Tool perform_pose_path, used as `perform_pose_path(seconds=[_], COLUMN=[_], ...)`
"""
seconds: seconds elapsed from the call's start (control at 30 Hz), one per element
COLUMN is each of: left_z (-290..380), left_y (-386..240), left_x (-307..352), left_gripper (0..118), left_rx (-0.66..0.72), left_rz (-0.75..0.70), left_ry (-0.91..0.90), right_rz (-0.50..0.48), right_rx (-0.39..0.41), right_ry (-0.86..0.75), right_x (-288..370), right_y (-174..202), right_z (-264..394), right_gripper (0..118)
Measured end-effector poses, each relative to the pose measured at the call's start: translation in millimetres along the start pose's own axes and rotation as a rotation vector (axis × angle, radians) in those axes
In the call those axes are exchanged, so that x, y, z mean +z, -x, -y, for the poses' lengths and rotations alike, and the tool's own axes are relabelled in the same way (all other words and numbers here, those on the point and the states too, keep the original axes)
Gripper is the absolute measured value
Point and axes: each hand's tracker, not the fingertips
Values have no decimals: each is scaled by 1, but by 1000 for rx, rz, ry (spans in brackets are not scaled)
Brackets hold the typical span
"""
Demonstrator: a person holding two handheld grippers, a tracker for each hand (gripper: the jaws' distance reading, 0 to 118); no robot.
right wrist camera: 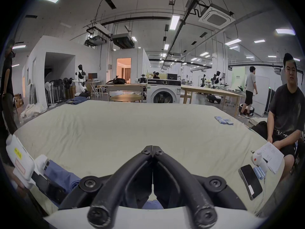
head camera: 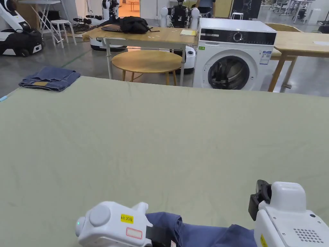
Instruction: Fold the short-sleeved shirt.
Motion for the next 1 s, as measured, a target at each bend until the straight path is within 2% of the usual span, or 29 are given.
perform_pose_path(seconds=[0.2,0.3,0.37,0.5,0.6,0.63,0.8,1.0], left_z=[8,5,2,-1,-2,-2,4,17], left_y=[7,-4,-10,-18,-7,2,52,100], left_x=[-11,-11,-3,50,101,116,156,133], left_gripper=[3,3,3,3,3,5,57,59], left_rx=[5,-85,-88,-118,-120,-106,-8,56], left_rz=[17,-25,-24,44,-26,-51,-109,-24], left_ry=[-21,-10,-4,-117,-212,-234,-285,-183], right_rz=[1,-4,-4,0,4,2,-3,-13], right_rx=[24,23,20,15,11,10,8,7], right_ry=[0,1,-3,-32,-47,-50,-52,-39], right_x=[3,4,3,7,7,7,6,3], right_y=[2,3,2,0,-1,-1,2,4], right_z=[1,2,1,-4,-10,-12,-13,-9], right_gripper=[0,0,0,0,0,0,0,0])
